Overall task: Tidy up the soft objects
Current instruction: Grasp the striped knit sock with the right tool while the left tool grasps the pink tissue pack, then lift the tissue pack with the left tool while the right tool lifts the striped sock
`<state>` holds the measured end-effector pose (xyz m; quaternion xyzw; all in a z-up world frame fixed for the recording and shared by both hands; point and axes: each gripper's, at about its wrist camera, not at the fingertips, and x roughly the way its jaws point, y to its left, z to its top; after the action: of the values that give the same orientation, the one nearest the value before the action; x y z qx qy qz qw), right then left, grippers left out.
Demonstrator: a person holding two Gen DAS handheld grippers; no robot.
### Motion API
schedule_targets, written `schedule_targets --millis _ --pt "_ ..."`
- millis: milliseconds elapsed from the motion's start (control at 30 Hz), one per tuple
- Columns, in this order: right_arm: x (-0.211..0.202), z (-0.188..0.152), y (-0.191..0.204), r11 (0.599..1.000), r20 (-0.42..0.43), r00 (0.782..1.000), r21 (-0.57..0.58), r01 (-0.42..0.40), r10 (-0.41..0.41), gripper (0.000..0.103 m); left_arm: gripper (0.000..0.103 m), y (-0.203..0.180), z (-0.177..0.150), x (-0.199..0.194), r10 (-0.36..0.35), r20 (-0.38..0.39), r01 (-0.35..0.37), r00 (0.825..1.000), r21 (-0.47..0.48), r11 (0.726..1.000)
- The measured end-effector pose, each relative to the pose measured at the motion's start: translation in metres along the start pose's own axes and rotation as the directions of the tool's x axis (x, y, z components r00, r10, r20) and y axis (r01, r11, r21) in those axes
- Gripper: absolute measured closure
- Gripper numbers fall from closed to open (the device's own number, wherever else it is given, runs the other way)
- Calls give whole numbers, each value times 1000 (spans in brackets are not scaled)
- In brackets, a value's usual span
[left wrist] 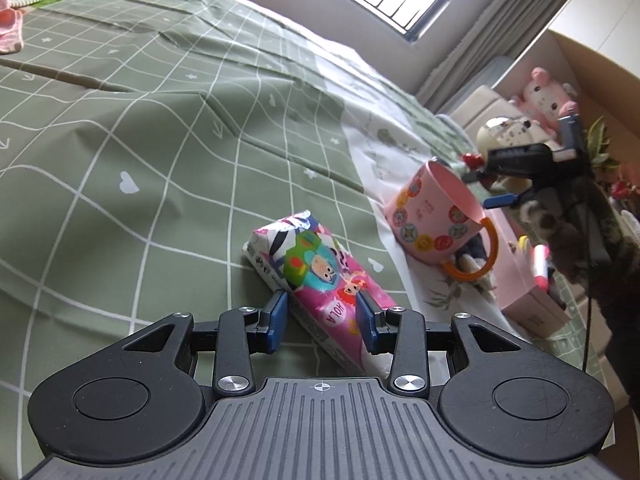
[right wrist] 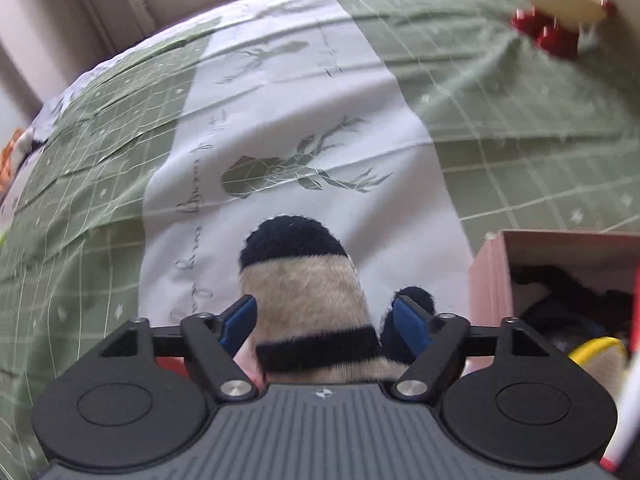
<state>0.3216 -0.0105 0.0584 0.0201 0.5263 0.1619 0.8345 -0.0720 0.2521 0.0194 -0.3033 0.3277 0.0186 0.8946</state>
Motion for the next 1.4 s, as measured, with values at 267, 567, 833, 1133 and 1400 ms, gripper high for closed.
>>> schedule_targets --millis 267,567,833,1133,1400 --pt "-12 -27 -12 992 -40 991 -11 -127 126 74 63 -6 7 -5 83 -11 -83 997 -13 996" --pt "-91 -131 -51 968 -81 965 10 -251 251 84 63 5 22 16 109 -3 -108 994 -144 984" --pt "-134 -243 -60 947 -8 955 -123 -295 297 72 62 -54 23 57 114 -71 -107 991 86 991" --pt "-165 -276 -69 982 298 954 -190 16 42 24 62 -125 -12 40 191 8 -181 982 352 918" --pt "-117 -304 -86 965 437 874 -50 258 -211 7 61 -139 -30 62 205 -32 -173 978 420 891"
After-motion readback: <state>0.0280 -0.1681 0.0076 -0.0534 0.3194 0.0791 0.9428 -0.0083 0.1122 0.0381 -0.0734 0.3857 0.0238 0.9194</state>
